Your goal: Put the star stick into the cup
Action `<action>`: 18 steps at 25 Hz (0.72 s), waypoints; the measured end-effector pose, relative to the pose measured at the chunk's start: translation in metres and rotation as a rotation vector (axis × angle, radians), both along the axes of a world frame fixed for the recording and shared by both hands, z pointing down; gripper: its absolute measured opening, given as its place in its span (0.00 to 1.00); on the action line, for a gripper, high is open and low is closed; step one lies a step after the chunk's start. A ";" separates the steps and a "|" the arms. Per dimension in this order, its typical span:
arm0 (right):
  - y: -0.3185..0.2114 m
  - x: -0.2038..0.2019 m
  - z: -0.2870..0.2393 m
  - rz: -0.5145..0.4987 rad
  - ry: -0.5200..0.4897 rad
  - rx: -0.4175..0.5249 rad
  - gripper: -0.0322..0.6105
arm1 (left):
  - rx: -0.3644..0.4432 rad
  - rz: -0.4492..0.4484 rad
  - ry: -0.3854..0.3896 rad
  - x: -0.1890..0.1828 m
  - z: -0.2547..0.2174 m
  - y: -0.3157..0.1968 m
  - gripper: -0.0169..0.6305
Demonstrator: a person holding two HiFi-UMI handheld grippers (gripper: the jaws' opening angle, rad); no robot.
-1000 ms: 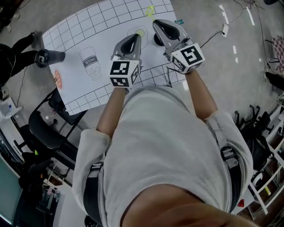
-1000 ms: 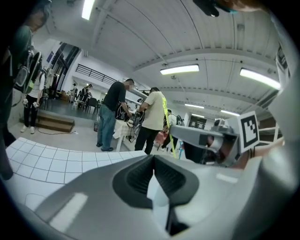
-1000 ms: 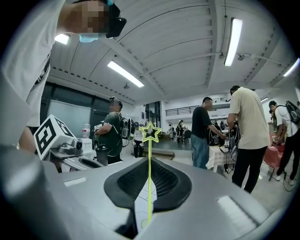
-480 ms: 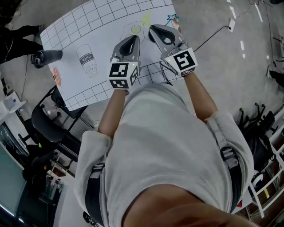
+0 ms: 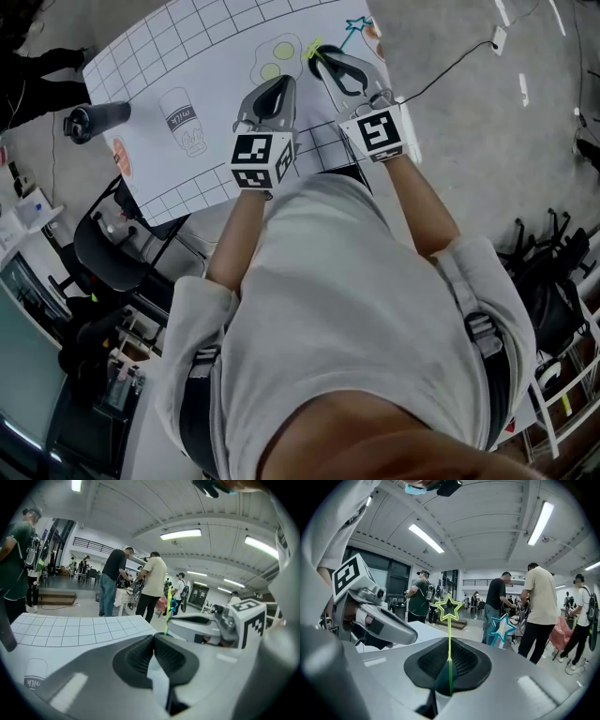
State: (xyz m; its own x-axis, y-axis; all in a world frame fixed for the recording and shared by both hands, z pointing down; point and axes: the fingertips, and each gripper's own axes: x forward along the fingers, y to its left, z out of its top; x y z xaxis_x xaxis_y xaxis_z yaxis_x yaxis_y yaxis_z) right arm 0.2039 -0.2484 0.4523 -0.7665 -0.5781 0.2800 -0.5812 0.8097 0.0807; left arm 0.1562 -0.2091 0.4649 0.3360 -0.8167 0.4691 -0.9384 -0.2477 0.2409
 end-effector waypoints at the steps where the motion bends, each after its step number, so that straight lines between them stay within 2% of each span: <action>1: 0.000 0.001 0.003 0.014 0.015 -0.001 0.07 | 0.000 0.010 0.003 0.000 0.000 0.001 0.03; 9: -0.002 0.011 0.021 0.133 0.096 -0.049 0.05 | 0.030 0.081 0.029 -0.010 -0.009 0.011 0.03; 18: 0.025 0.011 -0.001 0.255 0.116 -0.049 0.06 | 0.060 0.143 0.102 -0.024 -0.018 0.028 0.03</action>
State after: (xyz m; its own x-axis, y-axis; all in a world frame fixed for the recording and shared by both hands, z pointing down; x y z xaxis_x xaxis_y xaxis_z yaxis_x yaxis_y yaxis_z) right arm 0.2146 -0.2235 0.4512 -0.5597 -0.7314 0.3896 -0.7556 0.6435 0.1226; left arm 0.1327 -0.1814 0.4470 0.4936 -0.7827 0.3792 -0.8643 -0.3932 0.3136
